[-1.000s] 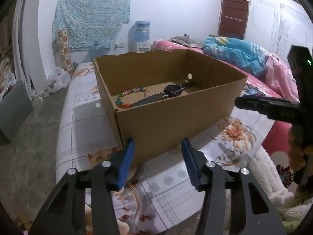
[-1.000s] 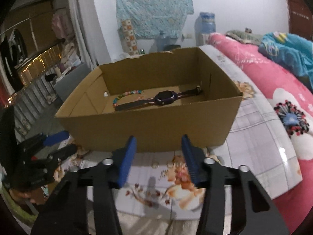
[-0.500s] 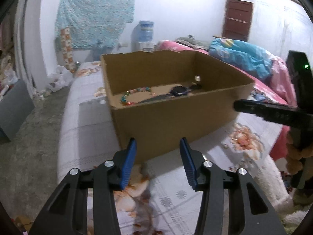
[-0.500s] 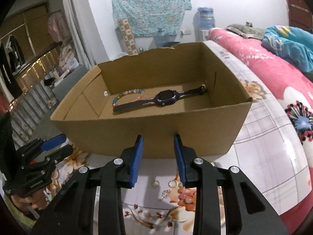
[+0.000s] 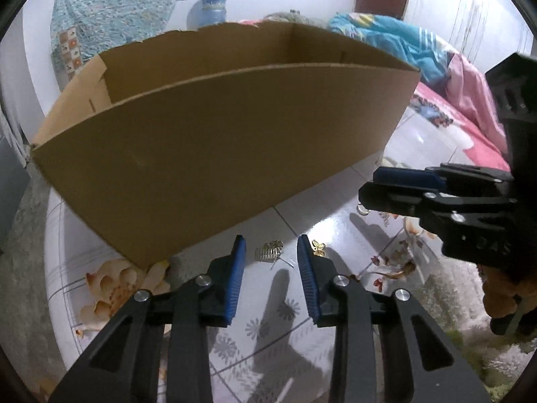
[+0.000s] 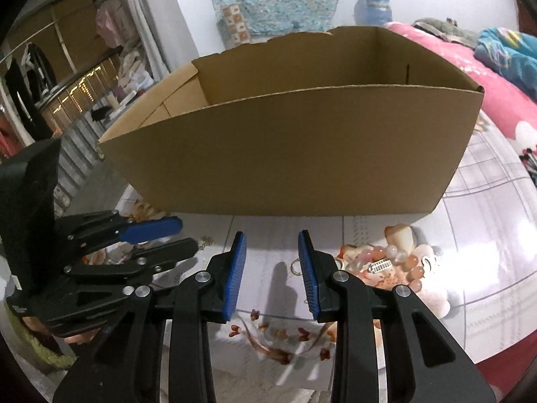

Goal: Organize jewelry

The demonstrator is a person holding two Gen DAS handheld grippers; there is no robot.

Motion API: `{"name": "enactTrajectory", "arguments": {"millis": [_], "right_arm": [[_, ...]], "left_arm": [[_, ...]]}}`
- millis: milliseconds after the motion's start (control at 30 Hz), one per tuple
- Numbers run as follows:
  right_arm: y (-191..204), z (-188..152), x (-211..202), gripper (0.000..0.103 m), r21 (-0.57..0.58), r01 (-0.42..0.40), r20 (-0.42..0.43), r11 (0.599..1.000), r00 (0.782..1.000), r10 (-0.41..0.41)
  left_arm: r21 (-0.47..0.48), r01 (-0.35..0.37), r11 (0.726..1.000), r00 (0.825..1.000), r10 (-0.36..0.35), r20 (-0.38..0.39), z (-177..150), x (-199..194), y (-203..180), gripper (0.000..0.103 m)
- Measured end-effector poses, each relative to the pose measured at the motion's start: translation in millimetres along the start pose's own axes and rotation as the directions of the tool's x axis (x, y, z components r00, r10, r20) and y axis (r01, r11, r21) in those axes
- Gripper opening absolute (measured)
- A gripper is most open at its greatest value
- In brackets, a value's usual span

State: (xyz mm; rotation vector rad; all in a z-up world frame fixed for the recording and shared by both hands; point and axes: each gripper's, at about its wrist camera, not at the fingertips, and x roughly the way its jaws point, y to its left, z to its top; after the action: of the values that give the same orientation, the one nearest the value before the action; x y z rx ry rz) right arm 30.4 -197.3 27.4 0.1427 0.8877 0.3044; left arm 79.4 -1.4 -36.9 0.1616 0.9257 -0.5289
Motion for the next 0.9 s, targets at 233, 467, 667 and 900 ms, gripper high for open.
{"name": "enactTrajectory", "arguments": {"millis": [233, 467, 667, 900], "right_arm": [[0.3, 8.0, 5.7, 0.03, -0.006, 0.003, 0.002, 1.0, 1.0, -0.003], [-0.1, 6.9, 6.4, 0.03, -0.004, 0.003, 0.001, 1.0, 1.0, -0.003], [0.7, 6.5, 6.6, 0.03, -0.006, 0.009, 0.007, 1.0, 1.0, -0.009], [13.9, 6.6, 5.3, 0.03, -0.067, -0.024, 0.015, 0.997, 1.0, 0.025]], "left_arm": [[0.05, -0.056, 0.997, 0.997, 0.059, -0.051, 3.8, 15.3, -7.3, 0.021], [0.08, -0.059, 0.995, 0.997, 0.063, -0.054, 5.0, 15.7, -12.0, 0.017], [0.05, -0.037, 0.998, 0.998, 0.039, -0.043, 2.9, 10.0, -7.8, 0.008], [-0.016, -0.044, 0.999, 0.998, 0.043, -0.052, -7.4, 0.4, 8.0, 0.001]]}}
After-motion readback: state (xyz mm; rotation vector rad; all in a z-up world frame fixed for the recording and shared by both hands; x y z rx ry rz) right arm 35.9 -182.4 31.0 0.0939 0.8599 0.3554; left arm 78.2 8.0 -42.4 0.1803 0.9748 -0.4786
